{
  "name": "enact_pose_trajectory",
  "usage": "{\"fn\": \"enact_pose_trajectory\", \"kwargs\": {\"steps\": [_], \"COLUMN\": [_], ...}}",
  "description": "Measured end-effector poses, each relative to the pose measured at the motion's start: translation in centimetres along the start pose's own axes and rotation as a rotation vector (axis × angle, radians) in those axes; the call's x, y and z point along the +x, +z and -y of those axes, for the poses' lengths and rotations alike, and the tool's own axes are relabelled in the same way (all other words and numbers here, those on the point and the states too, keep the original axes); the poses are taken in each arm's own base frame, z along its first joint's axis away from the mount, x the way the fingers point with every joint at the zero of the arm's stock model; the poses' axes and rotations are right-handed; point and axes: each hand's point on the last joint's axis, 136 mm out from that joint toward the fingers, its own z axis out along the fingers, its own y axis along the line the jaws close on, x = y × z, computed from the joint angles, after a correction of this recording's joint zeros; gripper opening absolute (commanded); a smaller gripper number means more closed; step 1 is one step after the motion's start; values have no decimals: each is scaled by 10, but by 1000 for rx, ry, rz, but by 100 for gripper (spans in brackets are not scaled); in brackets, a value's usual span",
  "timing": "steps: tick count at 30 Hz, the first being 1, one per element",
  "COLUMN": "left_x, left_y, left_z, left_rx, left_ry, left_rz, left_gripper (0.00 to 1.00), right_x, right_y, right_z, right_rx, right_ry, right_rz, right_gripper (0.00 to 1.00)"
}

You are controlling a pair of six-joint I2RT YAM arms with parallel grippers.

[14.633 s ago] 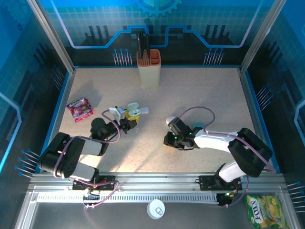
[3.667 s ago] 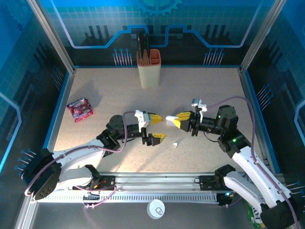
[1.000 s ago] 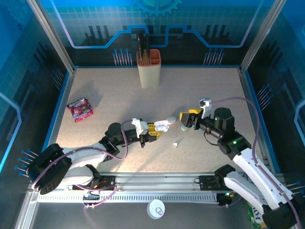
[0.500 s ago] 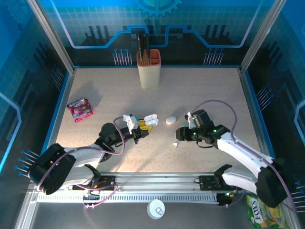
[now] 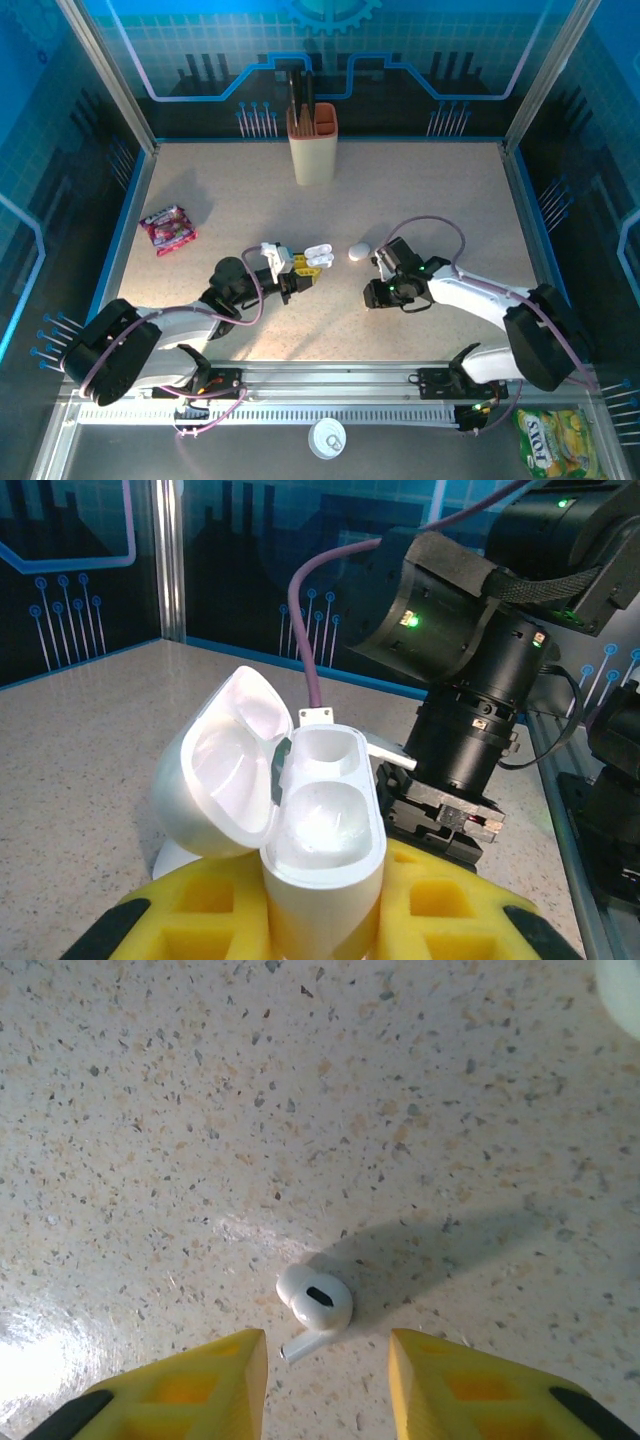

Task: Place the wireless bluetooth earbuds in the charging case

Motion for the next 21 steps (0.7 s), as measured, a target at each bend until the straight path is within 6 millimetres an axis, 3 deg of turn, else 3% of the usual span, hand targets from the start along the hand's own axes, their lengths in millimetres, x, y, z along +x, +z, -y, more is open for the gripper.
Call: {"fn": "enact_pose_trajectory", "kwargs": {"steps": [21], "left_x": [8], "left_y": [2], "left_z": [2], "left_rx": [21], "left_ry": [-23], "left_rz": [-20], "left_gripper": [17], "right_x": [0], "right_y": [17], "right_z": [1], "right_rx": [4], "right_ry": [16], "right_rz": [-30], "right_gripper": [24]}}
